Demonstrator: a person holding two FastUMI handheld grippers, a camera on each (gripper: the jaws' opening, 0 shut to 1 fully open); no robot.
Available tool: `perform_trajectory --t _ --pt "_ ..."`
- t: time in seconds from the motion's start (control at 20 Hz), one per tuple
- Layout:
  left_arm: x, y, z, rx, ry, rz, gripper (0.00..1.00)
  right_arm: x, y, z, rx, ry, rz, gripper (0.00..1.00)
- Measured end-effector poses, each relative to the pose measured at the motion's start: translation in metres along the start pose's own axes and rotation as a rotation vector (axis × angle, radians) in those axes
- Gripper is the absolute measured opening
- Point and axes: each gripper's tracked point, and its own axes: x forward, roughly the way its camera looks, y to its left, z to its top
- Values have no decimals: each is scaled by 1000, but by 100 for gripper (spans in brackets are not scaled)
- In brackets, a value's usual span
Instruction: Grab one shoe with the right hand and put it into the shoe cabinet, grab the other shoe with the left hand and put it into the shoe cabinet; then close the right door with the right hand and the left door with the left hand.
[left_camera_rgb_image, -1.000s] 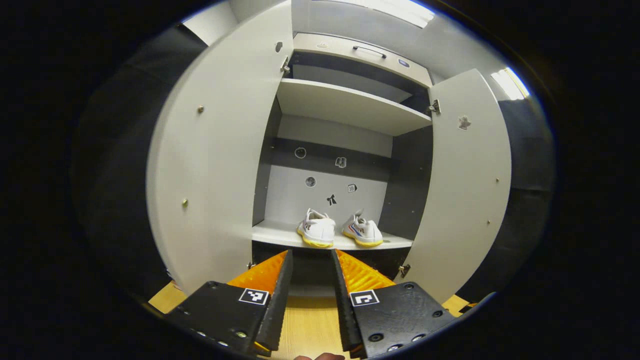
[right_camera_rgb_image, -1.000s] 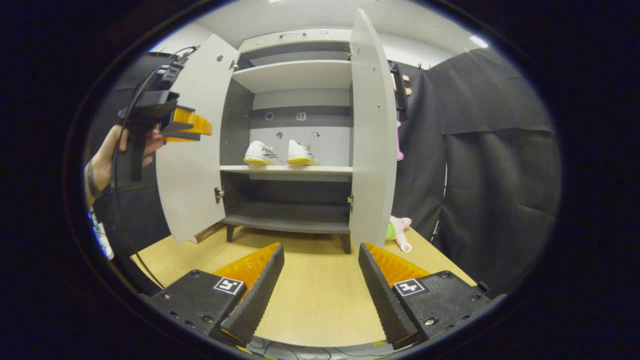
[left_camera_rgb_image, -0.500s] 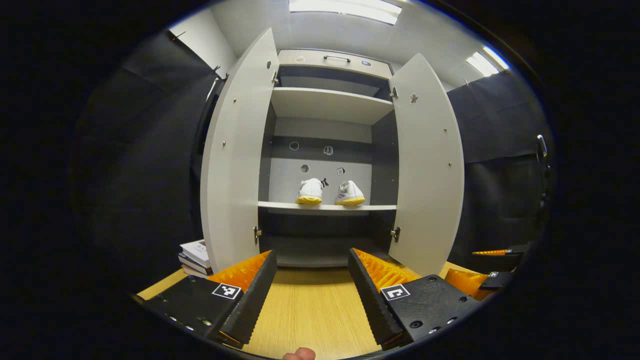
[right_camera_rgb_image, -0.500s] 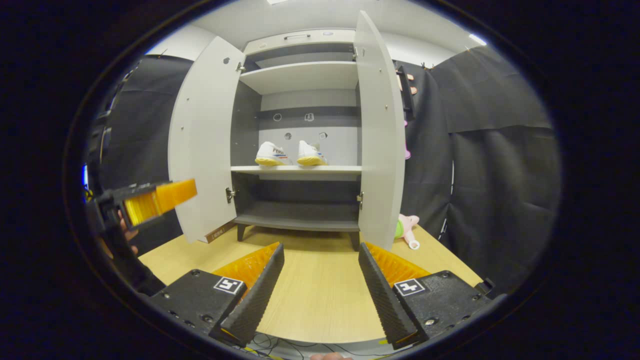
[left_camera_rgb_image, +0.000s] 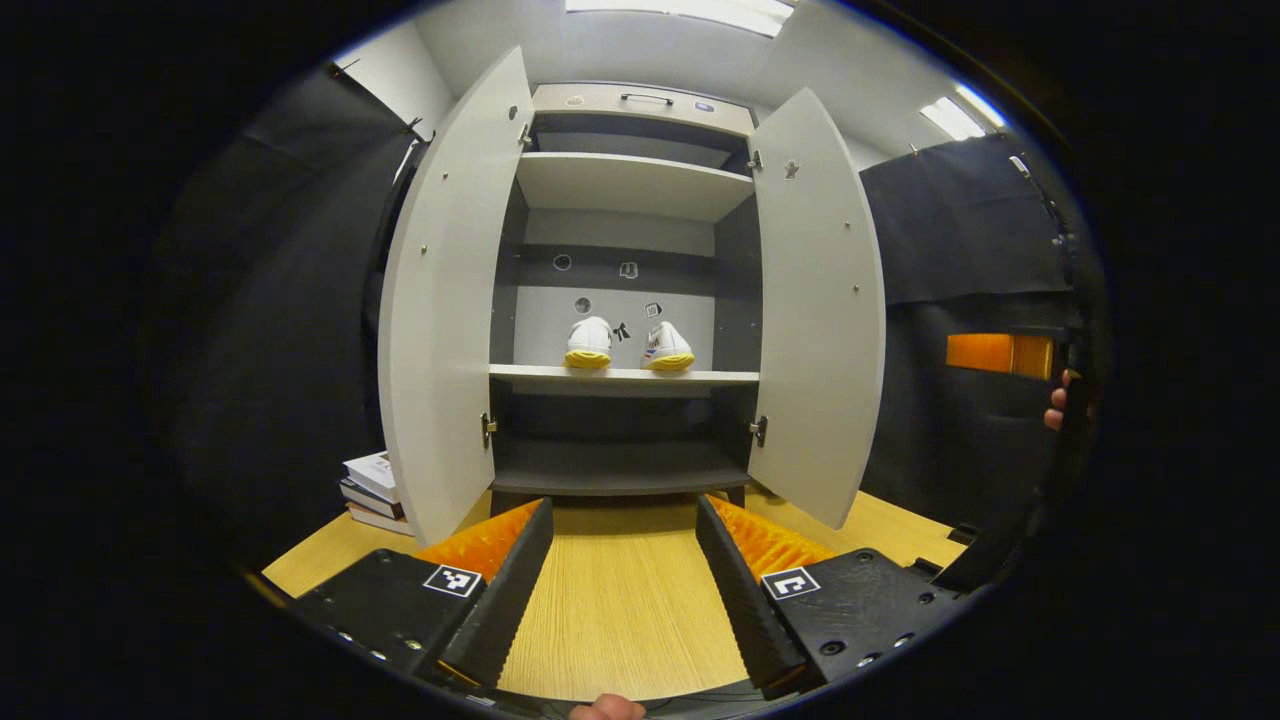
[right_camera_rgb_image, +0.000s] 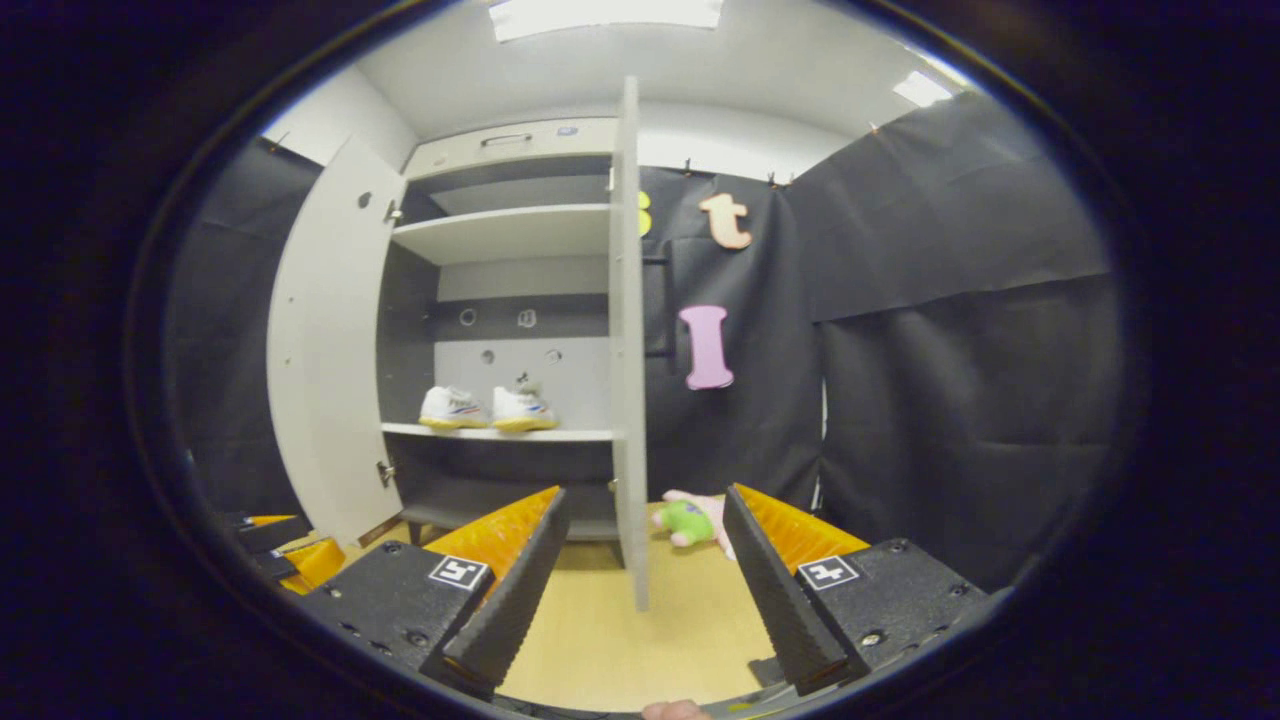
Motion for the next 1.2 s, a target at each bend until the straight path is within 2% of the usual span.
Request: perform_trajectory --t 0.1,0.15,0.3,0.6,0.75,1.05,1.2 --pt "-1 0 -4 -6 13 -5 86 18 -29 20 -3 -7 -52 98" --pt "-2 0 -3 -8 14 -6 86 29 -37 30 3 -9 -62 96" --pt "-6 3 -1 -1 10 -3 86 71 -55 60 25 -18 -62 98" --pt "-11 13 0 34 8 27 86 154 -72 112 -6 -54 -67 96" --pt "-9 15 -4 27 25 32 86 185 -67 131 -55 -52 -63 98" --pt "-6 15 -10 16 40 32 86 194 -52 134 -68 -60 -73 96" --pt "-5 15 -11 10 43 22 86 186 -36 136 -48 -77 -47 94"
